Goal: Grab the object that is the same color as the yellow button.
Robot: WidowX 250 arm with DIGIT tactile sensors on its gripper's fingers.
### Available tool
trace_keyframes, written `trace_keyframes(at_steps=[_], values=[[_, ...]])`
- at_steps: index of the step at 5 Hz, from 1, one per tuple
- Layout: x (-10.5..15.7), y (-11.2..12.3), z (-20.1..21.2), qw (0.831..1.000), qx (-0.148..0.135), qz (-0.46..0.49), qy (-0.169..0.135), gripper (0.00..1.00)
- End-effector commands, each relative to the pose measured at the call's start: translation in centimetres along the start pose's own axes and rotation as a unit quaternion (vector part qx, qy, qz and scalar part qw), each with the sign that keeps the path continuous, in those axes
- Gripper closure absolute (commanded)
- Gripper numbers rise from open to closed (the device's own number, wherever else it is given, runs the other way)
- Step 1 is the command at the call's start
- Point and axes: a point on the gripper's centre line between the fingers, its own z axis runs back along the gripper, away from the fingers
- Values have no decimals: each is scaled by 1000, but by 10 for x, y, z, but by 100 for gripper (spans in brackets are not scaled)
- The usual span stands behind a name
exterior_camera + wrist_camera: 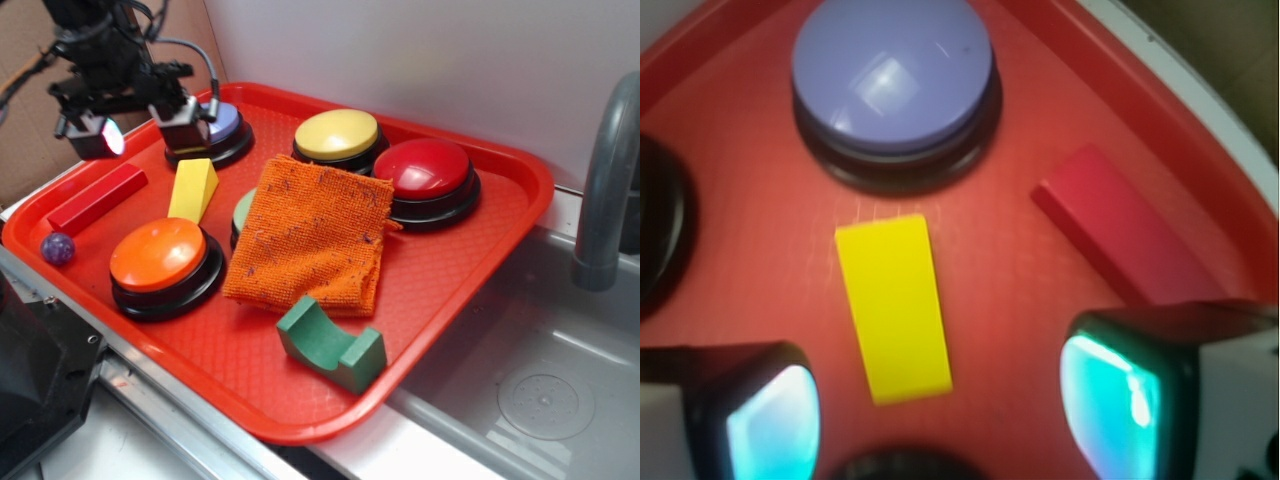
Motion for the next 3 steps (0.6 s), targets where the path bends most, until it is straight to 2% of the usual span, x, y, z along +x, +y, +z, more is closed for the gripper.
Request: trace_keyframes(at_steps=[1, 2, 3], values=[[17, -10, -32, 999, -38, -29, -9, 0], [17, -18, -43, 998, -54, -42, -6, 0], [17, -21, -50, 998, -44, -41, -4, 0]])
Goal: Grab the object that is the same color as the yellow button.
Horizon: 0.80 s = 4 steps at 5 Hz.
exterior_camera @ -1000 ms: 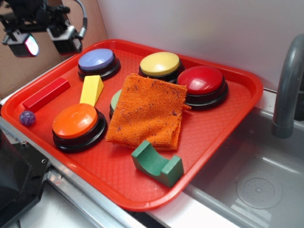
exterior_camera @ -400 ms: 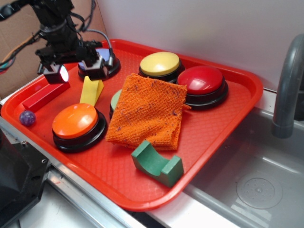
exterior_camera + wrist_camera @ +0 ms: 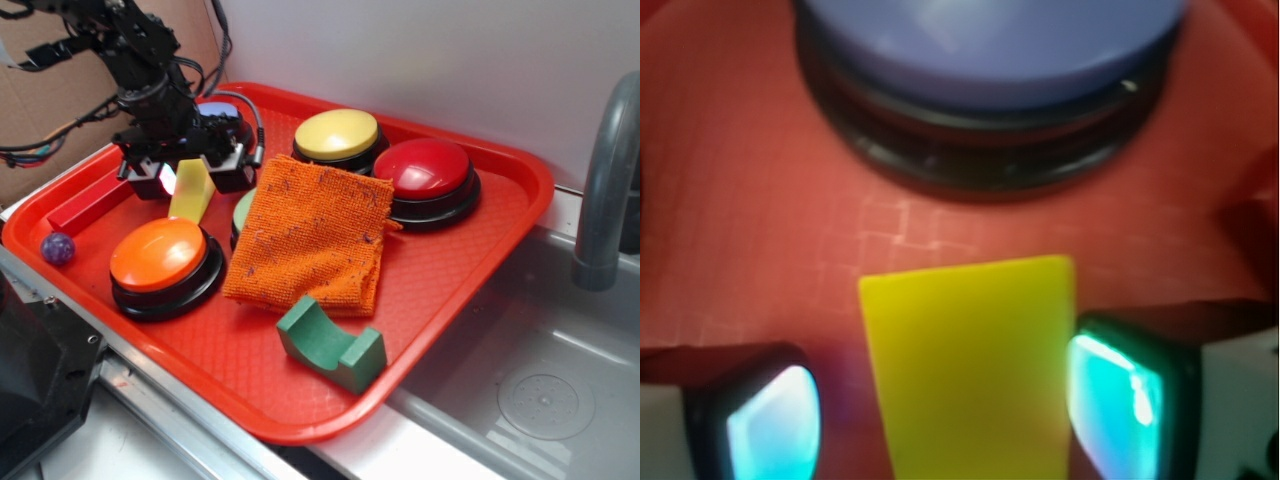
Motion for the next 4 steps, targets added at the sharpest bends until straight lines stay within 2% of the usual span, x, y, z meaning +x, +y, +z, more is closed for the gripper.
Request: trace_keyframes(at_steps=[1, 2, 4], values=[[10, -2, -2, 1000, 13, -6, -19, 100], [12, -5, 10, 999, 42, -16, -12, 100], [18, -27, 61, 992, 64, -102, 23, 100]])
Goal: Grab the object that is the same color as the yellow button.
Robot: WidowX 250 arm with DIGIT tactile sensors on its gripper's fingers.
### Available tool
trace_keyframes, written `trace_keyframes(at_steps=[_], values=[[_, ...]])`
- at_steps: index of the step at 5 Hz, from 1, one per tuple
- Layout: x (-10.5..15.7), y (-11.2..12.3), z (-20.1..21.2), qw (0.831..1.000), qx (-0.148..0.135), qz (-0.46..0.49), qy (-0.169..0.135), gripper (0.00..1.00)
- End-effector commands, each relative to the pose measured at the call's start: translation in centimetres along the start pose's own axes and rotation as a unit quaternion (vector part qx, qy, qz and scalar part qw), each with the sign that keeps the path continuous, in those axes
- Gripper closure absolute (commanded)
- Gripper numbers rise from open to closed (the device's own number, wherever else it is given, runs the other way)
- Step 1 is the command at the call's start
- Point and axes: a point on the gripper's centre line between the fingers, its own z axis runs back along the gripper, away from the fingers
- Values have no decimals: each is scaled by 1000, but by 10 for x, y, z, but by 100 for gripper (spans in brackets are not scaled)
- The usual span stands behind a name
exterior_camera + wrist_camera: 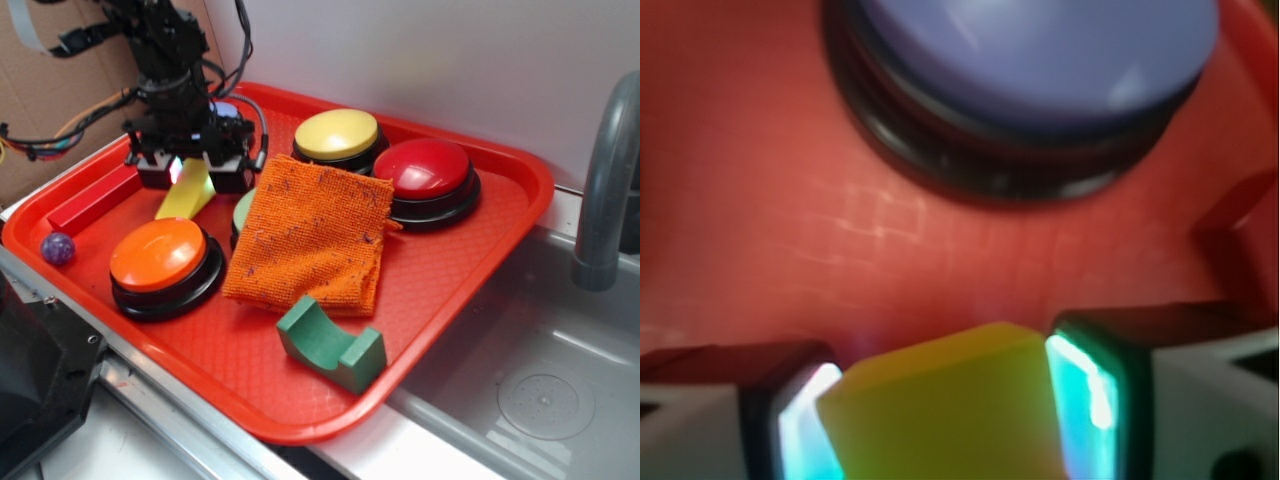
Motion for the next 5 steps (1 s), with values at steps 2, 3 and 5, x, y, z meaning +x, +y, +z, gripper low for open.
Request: trace_keyframes(at_steps=[2, 3, 5], values=[[-4, -48, 102, 986, -46, -159, 0, 100], [-26, -58, 125, 979, -71, -190, -9, 100], [-57, -60, 125, 982, -114, -149, -13, 100]])
